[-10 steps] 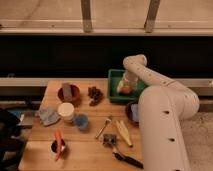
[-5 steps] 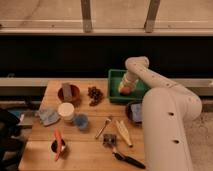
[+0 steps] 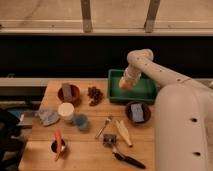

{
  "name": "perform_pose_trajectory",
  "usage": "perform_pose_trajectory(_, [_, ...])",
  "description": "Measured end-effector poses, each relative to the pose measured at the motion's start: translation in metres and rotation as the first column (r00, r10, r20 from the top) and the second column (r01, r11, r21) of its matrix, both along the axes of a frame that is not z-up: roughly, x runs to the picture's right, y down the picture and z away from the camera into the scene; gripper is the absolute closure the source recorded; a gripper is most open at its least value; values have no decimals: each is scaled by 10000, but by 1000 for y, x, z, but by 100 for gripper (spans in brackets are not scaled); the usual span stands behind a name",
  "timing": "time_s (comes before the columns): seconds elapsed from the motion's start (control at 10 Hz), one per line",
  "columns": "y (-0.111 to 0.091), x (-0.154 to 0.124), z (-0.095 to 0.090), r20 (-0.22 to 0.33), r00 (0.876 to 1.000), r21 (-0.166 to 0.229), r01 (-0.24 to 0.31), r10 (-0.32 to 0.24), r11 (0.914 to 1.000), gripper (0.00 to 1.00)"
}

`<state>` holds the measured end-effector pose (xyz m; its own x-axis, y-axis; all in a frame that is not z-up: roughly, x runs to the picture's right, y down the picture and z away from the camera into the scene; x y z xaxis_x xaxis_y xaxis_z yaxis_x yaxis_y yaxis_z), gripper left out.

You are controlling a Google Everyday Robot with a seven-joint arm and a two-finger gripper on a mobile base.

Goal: Place apple in plastic cup

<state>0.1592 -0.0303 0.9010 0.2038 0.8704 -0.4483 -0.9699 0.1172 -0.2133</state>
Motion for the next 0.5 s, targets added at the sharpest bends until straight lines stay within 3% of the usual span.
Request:
perform_pose_trajectory(0.2, [-1,-12,-35,252,9981,235,548,-554,9982,100])
perform_pose_trajectory(0.5, [22,-67,-75,1476,9770,385,1500,-1541,9879,100])
